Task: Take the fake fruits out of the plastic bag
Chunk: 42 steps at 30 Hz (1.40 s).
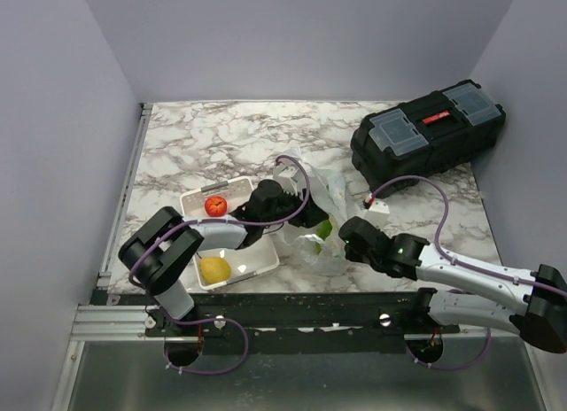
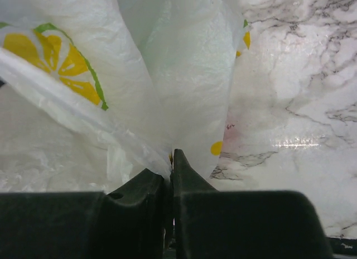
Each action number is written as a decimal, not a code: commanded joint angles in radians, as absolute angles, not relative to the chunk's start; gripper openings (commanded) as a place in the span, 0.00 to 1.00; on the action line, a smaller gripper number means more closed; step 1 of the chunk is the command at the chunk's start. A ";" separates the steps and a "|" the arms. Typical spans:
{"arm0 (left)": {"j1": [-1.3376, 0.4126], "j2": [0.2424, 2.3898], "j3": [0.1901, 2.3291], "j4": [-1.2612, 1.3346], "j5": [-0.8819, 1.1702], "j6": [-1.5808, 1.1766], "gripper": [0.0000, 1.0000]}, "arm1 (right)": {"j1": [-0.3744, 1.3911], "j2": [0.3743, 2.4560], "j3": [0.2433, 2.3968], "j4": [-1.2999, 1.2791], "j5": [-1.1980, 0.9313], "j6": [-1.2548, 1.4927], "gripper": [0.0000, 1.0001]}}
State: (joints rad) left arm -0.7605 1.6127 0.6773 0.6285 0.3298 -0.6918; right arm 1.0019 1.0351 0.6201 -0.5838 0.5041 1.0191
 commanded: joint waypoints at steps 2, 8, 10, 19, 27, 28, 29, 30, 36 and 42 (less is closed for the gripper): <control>-0.775 1.705 0.736 0.650 0.276 -0.651 0.53 | 1.007 1.009 0.699 -0.524 0.591 0.952 0.12; -0.789 1.767 0.753 0.655 0.265 -0.658 0.43 | 1.007 0.984 0.726 -0.496 0.615 0.900 0.15; -0.800 1.788 0.767 0.645 0.262 -0.654 0.51 | 1.007 0.977 0.720 -0.490 0.621 0.894 0.16; -0.801 1.814 0.843 0.541 0.274 -0.638 0.29 | 1.008 0.970 0.692 -0.488 0.633 0.899 0.16; -0.787 1.595 0.839 0.440 0.329 -0.673 0.00 | 1.007 0.996 0.662 -0.475 0.660 0.924 0.12; -0.786 1.570 0.838 0.431 0.338 -0.675 0.00 | 1.008 1.002 0.661 -0.469 0.664 0.927 0.11; -0.785 1.551 0.836 0.420 0.344 -0.676 0.00 | 1.007 1.007 0.657 -0.464 0.666 0.929 0.10; -0.784 1.531 0.833 0.413 0.347 -0.678 0.00 | 1.006 1.011 0.656 -0.461 0.671 0.934 0.09; -0.776 1.438 0.812 0.371 0.371 -0.692 0.00 | 1.006 1.016 0.647 -0.463 0.712 0.958 0.04; -0.771 1.347 0.782 0.300 0.376 -0.675 0.00 | 1.007 0.995 0.645 -0.508 0.774 0.994 0.01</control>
